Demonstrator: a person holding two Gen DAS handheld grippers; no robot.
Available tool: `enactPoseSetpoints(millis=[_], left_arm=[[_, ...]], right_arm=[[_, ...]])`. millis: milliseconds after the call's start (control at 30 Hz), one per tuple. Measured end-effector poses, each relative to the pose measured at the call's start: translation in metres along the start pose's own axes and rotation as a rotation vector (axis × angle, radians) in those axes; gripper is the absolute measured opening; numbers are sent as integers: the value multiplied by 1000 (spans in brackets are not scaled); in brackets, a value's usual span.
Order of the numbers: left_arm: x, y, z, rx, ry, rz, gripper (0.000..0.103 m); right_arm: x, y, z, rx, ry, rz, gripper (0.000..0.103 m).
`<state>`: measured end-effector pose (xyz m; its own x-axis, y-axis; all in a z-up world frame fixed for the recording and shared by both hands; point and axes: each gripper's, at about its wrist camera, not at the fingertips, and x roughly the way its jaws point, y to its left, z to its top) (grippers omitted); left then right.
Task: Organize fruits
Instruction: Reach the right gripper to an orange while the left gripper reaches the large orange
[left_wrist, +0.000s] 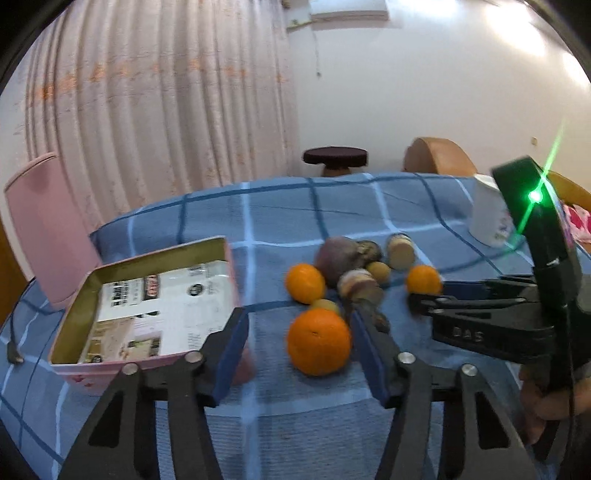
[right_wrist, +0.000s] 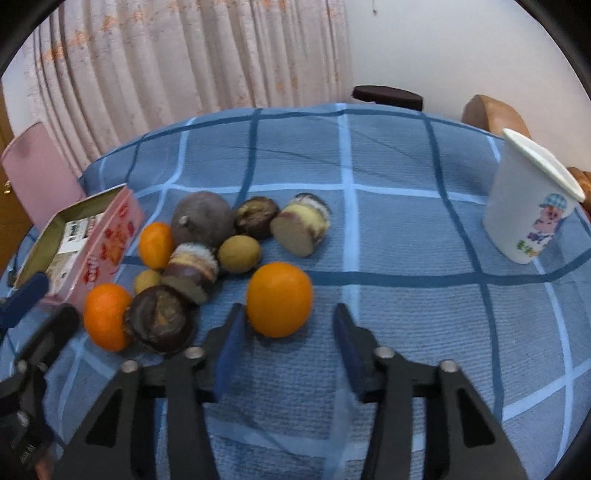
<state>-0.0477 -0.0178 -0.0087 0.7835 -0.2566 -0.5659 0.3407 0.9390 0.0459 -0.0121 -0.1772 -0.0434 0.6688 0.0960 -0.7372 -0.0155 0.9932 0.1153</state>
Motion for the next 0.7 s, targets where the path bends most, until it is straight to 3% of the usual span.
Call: enactPoseSetpoints(millis=[33, 100, 333, 467, 700], left_arm=[[3, -1, 0, -7, 21, -30, 47], [8, -2, 0, -24, 61, -72, 42], [10, -5, 0, -5, 93, -78, 42], [16, -6, 1, 15, 96, -76, 42], [10, -2, -1, -17, 152, -182, 42]], right_arm=[[1, 3, 0, -8, 8, 10, 35], [1, 8, -2, -33, 13, 1, 34], [-4, -12, 1, 58, 15, 16, 34], [-19, -21, 5, 100, -49, 35, 34], [-25, -22, 8, 118, -77, 35, 34]])
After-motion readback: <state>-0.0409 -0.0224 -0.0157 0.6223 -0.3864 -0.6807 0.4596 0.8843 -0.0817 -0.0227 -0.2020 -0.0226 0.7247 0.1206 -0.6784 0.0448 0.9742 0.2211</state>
